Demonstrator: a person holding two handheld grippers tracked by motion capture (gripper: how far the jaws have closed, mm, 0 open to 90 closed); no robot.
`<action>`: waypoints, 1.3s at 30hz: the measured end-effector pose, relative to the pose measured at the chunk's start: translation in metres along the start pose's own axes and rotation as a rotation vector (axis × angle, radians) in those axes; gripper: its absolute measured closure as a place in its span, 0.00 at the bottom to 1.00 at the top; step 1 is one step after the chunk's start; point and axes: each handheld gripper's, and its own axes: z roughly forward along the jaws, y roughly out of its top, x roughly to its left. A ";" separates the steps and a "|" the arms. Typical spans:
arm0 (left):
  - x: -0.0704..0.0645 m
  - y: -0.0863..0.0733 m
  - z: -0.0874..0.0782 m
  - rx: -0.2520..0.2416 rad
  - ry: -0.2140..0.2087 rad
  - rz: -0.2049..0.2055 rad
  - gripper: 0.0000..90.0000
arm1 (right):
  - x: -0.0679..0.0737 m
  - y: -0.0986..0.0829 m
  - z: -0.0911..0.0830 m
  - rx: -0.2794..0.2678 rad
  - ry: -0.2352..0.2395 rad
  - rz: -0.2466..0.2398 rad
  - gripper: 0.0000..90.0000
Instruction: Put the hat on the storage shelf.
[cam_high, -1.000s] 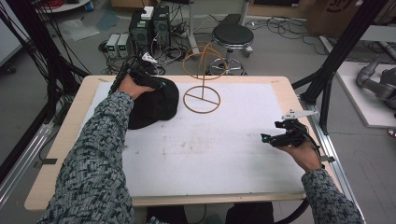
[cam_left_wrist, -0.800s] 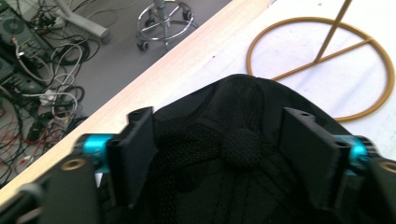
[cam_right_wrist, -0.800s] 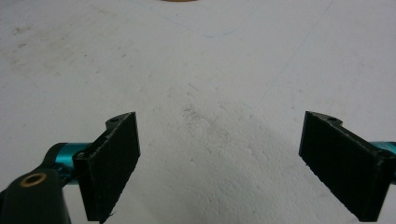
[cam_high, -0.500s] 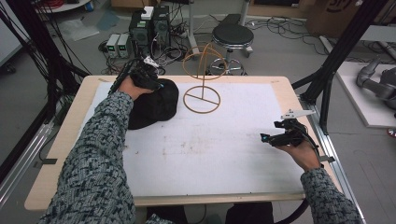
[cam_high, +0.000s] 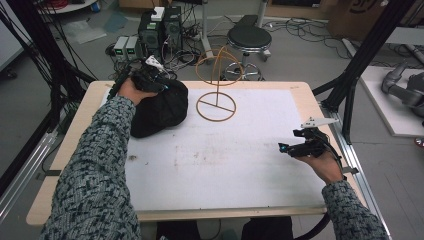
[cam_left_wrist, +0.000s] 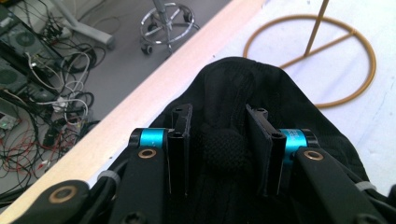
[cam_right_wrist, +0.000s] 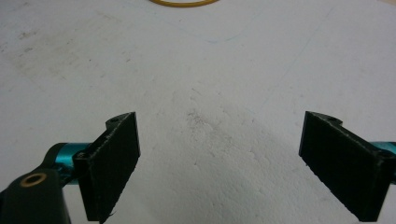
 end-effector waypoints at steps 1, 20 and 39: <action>0.003 0.001 -0.008 -0.019 0.008 -0.007 0.71 | 0.000 0.001 0.000 0.002 0.001 -0.002 0.14; 0.020 0.038 -0.069 -0.141 0.028 0.010 0.72 | 0.005 0.006 0.003 -0.001 0.013 -0.011 0.14; 0.024 0.093 -0.099 -0.250 -0.037 0.049 0.72 | 0.003 0.005 0.004 -0.001 0.006 -0.010 0.14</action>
